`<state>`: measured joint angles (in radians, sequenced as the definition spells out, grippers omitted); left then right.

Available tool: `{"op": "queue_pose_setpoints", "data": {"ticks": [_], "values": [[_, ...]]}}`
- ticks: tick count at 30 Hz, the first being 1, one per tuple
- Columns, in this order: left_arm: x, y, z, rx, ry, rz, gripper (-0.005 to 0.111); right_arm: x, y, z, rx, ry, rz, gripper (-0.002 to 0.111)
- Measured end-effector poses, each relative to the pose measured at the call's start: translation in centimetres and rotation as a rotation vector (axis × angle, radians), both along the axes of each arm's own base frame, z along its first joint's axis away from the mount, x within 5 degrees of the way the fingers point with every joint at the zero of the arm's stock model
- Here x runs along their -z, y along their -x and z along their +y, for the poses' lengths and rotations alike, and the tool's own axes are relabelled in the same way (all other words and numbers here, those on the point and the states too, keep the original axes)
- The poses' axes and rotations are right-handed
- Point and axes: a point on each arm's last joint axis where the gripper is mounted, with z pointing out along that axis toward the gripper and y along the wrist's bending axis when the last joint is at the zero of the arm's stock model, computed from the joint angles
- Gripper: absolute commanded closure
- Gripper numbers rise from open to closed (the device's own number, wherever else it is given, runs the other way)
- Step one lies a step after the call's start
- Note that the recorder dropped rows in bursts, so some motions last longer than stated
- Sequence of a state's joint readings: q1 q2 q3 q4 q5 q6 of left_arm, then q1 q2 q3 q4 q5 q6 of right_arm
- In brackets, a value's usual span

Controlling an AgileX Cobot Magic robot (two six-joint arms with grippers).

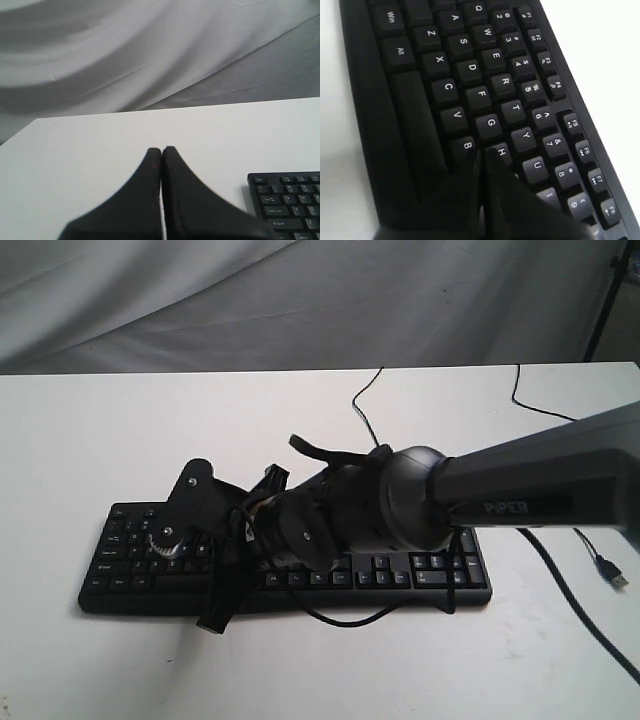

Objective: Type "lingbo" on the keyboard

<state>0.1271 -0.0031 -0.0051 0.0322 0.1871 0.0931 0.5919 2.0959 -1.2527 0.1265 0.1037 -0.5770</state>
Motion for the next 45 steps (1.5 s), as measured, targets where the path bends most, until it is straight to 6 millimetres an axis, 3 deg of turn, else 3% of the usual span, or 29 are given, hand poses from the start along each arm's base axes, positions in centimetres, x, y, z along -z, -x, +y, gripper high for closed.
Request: {"op": "queue_pose_setpoints", "data": {"ticks": [15, 19, 24, 36, 45], "values": [[0.0, 0.0, 0.0, 0.0, 0.0, 0.0, 0.106, 0.2, -0.1, 0.1, 0.003, -0.007, -0.011, 0.108], [0.0, 0.0, 0.0, 0.0, 0.0, 0.0, 0.106, 1.6, -0.2, 0.1, 0.006, 0.004, 0.005, 0.108], [0.0, 0.0, 0.0, 0.0, 0.0, 0.0, 0.106, 1.6, -0.2, 0.1, 0.008, 0.002, 0.004, 0.108], [0.0, 0.0, 0.0, 0.0, 0.0, 0.0, 0.106, -2.0, -1.9, 1.3, 0.003, -0.051, -0.068, 0.108], [0.0, 0.0, 0.0, 0.0, 0.0, 0.0, 0.106, -0.5, -2.5, 1.7, 0.001, -0.031, -0.034, 0.108]]}}
